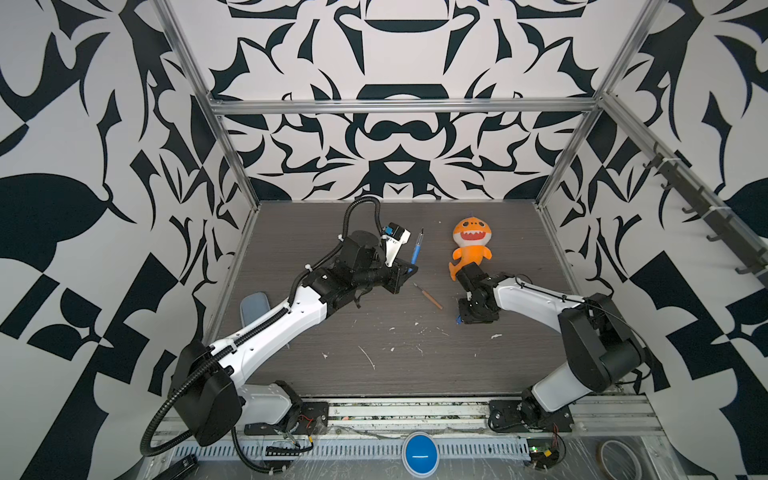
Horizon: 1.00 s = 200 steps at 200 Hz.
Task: Insert the pens into the pen caps
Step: 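Lower the open right gripper onto the blue cap on the table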
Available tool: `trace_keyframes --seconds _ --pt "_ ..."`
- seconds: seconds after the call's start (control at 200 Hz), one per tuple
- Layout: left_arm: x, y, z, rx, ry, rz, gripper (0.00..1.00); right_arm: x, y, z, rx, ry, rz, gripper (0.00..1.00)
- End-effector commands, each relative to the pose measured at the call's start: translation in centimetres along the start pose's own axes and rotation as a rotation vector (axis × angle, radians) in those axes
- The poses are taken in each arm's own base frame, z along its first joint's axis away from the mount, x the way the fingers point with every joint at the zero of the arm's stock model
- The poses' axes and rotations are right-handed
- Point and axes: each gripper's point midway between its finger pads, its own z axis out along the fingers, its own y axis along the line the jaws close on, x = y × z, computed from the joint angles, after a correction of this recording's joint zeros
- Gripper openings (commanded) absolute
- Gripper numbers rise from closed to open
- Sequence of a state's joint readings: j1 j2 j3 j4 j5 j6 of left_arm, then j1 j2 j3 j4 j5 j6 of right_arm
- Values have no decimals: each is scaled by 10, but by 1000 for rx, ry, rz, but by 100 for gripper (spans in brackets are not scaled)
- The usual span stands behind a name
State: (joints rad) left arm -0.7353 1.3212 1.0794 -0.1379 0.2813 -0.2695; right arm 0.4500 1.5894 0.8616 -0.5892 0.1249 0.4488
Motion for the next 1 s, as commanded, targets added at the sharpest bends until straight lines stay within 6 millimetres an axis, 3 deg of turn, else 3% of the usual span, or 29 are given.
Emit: trace_keyframes --seconds 0.0,0.21,0.39,0.605,0.995 --pt "-6 -7 -6 21 -28 15 0 -20 6 -7 -17 -45 10 37" --pt "-7 -8 -8 18 -32 18 0 -28 7 -29 -47 -85 21 33" --pt "-8 -10 -7 30 -30 18 0 -31 22 -45 -162 -101 28 28" --pt "-7 -12 -8 47 -33 22 0 -32 28 -38 -286 -66 98 30" --pt "-5 -14 -6 58 -24 21 0 -24 25 -20 -291 -15 122 30"
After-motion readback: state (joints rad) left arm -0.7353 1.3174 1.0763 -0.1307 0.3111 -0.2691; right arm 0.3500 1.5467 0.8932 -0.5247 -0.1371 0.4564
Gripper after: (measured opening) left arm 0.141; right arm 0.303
